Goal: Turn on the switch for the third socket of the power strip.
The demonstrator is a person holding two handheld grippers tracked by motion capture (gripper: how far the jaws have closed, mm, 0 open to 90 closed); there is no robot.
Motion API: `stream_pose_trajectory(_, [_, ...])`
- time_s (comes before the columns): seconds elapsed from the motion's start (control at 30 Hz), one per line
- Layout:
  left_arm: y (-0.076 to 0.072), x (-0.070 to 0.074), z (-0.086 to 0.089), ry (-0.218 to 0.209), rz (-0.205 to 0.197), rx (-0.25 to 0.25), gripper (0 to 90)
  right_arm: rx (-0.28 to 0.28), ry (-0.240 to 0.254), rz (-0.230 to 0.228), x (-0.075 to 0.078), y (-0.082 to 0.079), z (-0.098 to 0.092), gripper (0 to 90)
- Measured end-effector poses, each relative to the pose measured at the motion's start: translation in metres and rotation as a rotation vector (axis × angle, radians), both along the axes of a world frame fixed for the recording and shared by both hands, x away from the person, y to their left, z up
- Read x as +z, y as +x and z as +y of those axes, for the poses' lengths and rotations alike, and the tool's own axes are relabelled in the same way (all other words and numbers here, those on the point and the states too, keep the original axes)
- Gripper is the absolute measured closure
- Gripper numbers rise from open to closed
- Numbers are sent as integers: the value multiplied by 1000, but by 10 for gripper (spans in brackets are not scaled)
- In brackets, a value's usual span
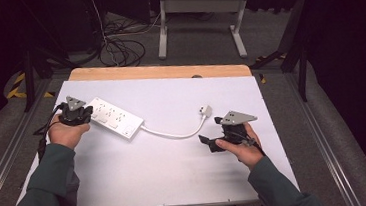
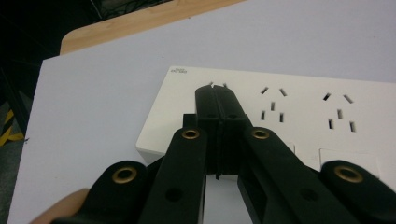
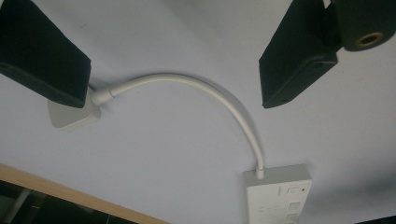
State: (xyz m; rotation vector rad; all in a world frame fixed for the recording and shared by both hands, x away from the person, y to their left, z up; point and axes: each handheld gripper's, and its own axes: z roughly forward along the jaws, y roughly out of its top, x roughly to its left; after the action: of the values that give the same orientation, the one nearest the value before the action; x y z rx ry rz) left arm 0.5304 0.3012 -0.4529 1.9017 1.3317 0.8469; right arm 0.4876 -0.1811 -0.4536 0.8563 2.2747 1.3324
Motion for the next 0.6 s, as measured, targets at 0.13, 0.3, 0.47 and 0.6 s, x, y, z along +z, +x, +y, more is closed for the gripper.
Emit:
stream_pose_trajectory(0.13, [4,-3,1,0,15,9,900,4,-1,-1,0,0,1,95])
stream_pose_trajectory(0.3, [8,-5,0,14,30,4,900,1,2,0,0,0,-1,95])
stream_pose_trajectory(0.47, [11,-7,-2,22,59,-7,900,3,0,2,0,0,0,95])
stream_pose_trajectory(0.6, [11,-8,-1,27,69,-9,900,2,0,1,0,0,-1,95])
